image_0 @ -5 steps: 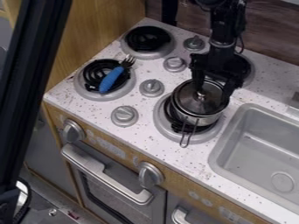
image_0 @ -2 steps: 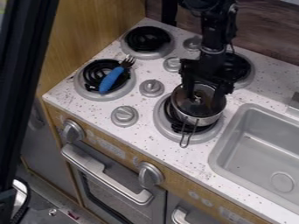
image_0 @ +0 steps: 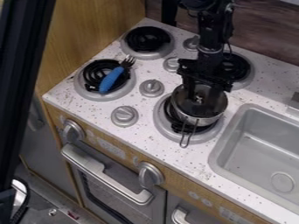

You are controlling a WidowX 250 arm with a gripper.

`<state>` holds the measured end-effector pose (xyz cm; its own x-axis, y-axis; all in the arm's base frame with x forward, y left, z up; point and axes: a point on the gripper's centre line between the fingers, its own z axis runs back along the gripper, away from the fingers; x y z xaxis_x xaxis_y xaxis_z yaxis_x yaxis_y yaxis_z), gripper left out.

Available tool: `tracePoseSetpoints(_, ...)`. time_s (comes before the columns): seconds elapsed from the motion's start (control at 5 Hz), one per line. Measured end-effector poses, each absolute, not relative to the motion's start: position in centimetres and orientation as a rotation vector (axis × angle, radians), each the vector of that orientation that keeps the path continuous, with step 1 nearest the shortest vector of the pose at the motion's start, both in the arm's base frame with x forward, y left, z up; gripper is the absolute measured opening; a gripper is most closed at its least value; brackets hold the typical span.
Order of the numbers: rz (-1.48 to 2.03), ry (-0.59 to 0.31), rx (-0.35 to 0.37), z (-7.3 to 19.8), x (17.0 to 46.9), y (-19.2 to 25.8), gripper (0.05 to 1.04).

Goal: Open the pot

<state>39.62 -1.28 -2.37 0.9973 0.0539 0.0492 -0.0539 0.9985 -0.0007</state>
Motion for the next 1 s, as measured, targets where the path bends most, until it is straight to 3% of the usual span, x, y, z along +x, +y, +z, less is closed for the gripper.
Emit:
tracePoseSetpoints(0.2,0.042,-0.046,-0.007,-2.2,39.7,-1.4,0.357)
tracePoseSetpoints(0.4,0.026,-0.040,-0.010,-2.1,39.8,-1.4,0.270)
tracePoseSetpoints(0.8,0.014,-0.056,0.026,0.1,41.5,0.0,0.269)
tracePoseSetpoints(1.0,0.078,-0.095,0.019,1.4,42.8,3.2,0.269)
